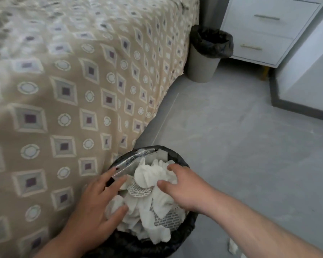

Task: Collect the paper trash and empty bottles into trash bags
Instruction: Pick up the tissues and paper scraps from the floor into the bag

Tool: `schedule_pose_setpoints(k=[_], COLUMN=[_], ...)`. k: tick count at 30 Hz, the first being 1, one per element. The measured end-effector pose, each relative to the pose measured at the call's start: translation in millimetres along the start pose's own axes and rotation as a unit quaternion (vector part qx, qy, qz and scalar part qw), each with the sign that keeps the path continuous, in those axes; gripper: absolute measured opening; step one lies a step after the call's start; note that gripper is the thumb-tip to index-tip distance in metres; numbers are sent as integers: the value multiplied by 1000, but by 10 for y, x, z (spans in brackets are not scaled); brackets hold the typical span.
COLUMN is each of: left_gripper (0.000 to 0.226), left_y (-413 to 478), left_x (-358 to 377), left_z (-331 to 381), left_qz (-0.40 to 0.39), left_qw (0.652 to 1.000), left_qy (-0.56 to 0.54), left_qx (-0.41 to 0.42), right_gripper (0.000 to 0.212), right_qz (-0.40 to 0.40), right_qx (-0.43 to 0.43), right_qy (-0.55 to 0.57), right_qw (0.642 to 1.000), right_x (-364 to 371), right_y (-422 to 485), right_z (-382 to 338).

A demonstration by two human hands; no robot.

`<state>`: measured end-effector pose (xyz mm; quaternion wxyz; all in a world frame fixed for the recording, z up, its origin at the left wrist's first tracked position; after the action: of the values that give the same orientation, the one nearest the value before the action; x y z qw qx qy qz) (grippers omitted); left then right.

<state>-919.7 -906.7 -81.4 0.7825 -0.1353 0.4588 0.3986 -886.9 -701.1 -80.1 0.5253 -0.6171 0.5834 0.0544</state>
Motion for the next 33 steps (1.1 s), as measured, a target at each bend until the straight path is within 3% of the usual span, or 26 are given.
schedule_pose_setpoints(k=[2, 4, 7, 10, 17, 21, 23, 26, 28, 30, 33], left_gripper=[73, 97, 129, 136, 129, 89, 76, 66, 59, 53, 53], left_y=[-57, -107, -160, -152, -132, 71, 229, 427, 500, 527, 600], left_x=[7, 136, 274, 341, 255, -116, -150, 107, 408, 799, 1429], left_z=[-90, -161, -195, -199, -138, 470, 1013, 1738, 2094, 2307, 2514], left_qz=[-11, -65, -132, -148, -123, -16, -13, -89, -160, -231, -274], left_qw=[1000, 997, 986, 982, 990, 995, 979, 950, 930, 912, 901], left_qy=[2, 25, 61, 71, 46, 13, 2, 6, -12, -19, 17], left_qx=[-23, -46, -81, -91, -53, 96, 201, 298, 330, 337, 335], right_gripper=[57, 69, 102, 103, 103, 112, 105, 79, 65, 57, 58], right_qz=[53, 20, -60, -59, -67, -44, -3, 68, 100, 99, 47], right_qx=[-79, -131, -129, -143, -119, -164, -176, -109, -10, 111, 219], right_qy=[-132, -182, -216, -253, -239, -209, -169, -55, 4, 35, -25], right_qw=[987, 974, 966, 955, 961, 963, 970, 990, 995, 988, 974], right_x=[-111, -31, 267, 528, 764, 179, -219, -795, -990, -951, -574], right_y=[-27, -35, -1, 66, 61, -234, -382, -404, -304, -215, -210], right_z=[-99, -104, -17, 6, 103, 136, 280, 873, 1569, 2374, 3344])
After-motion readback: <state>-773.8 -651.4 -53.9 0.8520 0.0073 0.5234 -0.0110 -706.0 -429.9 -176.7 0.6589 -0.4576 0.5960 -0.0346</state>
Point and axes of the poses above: each hand's wrist, its own y-axis towards the middle knuckle, its own x-axis out of the palm, z = x × y, the point moved 9 cm from there along y, towards the middle knuckle, and after that the axes turned 9 degrees about x, right-handed, at the moved point
